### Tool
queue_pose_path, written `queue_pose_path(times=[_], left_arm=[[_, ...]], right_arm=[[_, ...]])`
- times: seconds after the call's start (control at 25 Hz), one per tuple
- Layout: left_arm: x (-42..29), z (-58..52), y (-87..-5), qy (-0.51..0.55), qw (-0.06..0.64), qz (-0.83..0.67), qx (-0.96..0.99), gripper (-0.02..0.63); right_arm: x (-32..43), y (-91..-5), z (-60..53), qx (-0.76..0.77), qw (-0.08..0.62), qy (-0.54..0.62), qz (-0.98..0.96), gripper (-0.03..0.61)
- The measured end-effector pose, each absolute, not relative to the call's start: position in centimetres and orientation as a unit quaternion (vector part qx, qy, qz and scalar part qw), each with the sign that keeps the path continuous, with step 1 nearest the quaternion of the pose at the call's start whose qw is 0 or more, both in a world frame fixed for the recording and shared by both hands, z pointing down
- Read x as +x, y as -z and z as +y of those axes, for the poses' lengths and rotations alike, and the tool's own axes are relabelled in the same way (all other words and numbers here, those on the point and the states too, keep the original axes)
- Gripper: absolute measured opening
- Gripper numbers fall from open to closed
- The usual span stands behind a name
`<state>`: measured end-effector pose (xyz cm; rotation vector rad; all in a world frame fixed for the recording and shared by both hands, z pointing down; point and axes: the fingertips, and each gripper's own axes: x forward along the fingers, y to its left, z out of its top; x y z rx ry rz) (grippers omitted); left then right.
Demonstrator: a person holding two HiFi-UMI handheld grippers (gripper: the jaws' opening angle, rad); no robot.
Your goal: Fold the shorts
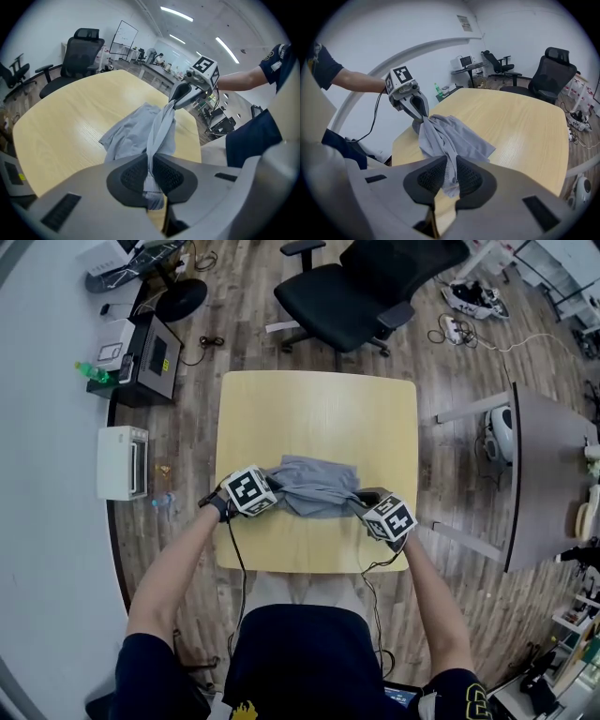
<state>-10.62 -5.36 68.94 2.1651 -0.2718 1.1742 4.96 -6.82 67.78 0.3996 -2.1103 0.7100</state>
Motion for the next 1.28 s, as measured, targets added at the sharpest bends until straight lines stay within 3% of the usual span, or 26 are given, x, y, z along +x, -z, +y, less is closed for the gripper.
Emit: queue_pose_path(times=[0.4,0.52,0.56,0.64,0.68,0.8,1.0,1.16,1.28], left_arm=[[-9.8,-12.7,-68.6,-0.468,0.330,-0.025,0.819,0.043],[-9.5,-16.9,-69.1,-0.461,0.312,-0.076,0.827,0.059],[-9.6,-18.9,-69.1,-0.447,0.304,-0.117,0.833,0.097],[-10.1,-22.8,-68.4,-0.404,0.284,-0.211,0.844,0.169],[-10.6,-24.3,-67.8,-0.382,0.271,-0.254,0.846,0.210],[-11.3,-25.2,-66.0,-0.349,0.244,-0.320,0.846,0.207],[-7.8,-17.0,-65.7,-0.363,0.292,-0.246,0.850,0.158],[-6.4,-11.1,-70.0,-0.421,0.299,-0.189,0.835,0.135],[-7.3,-12.8,-72.2,-0.438,0.298,-0.207,0.823,0.124]], right_arm=[[5.6,-70.0,-13.1,0.189,0.399,-0.357,-0.823,0.071],[6.5,-70.6,-15.6,0.236,0.369,-0.385,-0.812,0.071],[7.0,-70.8,-16.8,0.273,0.354,-0.387,-0.807,0.087],[8.3,-70.7,-19.4,0.356,0.326,-0.369,-0.794,0.234],[8.8,-70.4,-20.2,0.387,0.317,-0.353,-0.791,0.238],[9.3,-69.0,-20.0,0.415,0.313,-0.311,-0.795,0.203],[5.8,-66.6,-15.9,0.356,0.312,-0.298,-0.829,0.100],[3.5,-69.2,-12.6,0.292,0.355,-0.305,-0.834,0.089],[2.8,-71.3,-13.5,0.280,0.378,-0.308,-0.827,0.080]])
